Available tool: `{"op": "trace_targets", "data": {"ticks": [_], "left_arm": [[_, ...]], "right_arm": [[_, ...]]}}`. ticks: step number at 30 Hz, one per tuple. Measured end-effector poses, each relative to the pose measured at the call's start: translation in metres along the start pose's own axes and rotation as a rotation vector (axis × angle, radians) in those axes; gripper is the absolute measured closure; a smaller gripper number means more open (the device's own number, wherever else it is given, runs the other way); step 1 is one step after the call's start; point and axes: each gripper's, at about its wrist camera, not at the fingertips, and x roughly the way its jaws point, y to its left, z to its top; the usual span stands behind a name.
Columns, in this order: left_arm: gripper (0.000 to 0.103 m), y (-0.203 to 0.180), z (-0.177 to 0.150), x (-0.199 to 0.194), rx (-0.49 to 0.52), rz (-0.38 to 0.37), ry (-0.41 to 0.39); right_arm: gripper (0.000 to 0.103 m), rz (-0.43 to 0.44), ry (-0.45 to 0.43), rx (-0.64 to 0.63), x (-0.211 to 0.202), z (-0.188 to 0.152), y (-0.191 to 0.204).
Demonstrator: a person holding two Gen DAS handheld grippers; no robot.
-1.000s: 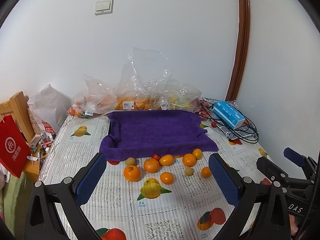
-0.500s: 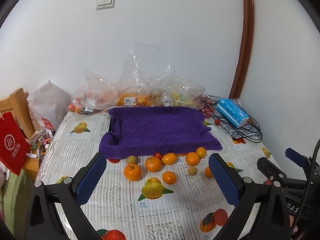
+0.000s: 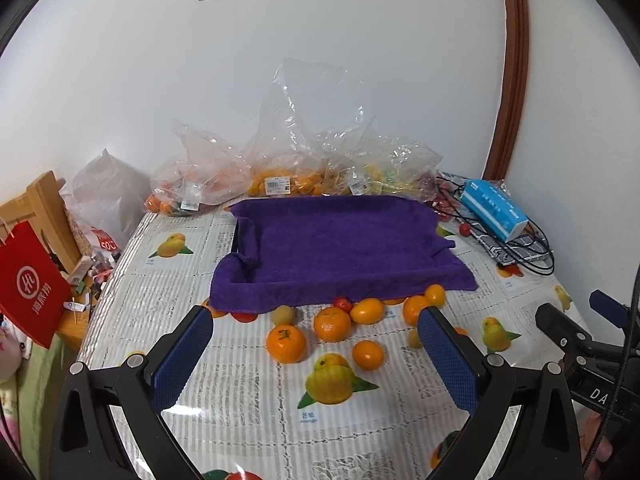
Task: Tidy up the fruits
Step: 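Move the right tool toward the orange in front of the towel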
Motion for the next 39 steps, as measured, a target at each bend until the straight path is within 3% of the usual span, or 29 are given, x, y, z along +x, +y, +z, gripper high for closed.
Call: {"op": "trace_targets", "data": {"ticks": [7,13,17,25,32,39], "left_arm": [[0.0,0.004,0.0,0.013,-0.005,-0.024,-0.019],[0.0,0.008,-0.002,0.027,-0.003,-0.003,-0.015],[0.0,0.014,-0.005,0.04,-0.004,-0.004,0.017],[0.001,0.018,-0.013,0.065,-0.01,0.011,0.075],[0.001,0.033,-0.025,0.086,-0.04,0.008,0.122],[0.004,0.054,-0.04,0.107,-0.086,0.018,0.17]], "right_arm": [[0.001,0.025,0.026,-0.065,0.022,-0.002,0.011],[0.001,0.053,0.056,-0.047,0.04,-0.006,0.009],[0.001,0.029,0.027,-0.029,0.049,-0.012,0.004],[0.008,0.087,0.094,0.02,0.08,-0.025,-0.007],[0.009,0.056,0.081,0.015,0.09,-0.032,-0.012],[0.025,0.097,0.145,-0.022,0.119,-0.044,-0.003]]}}
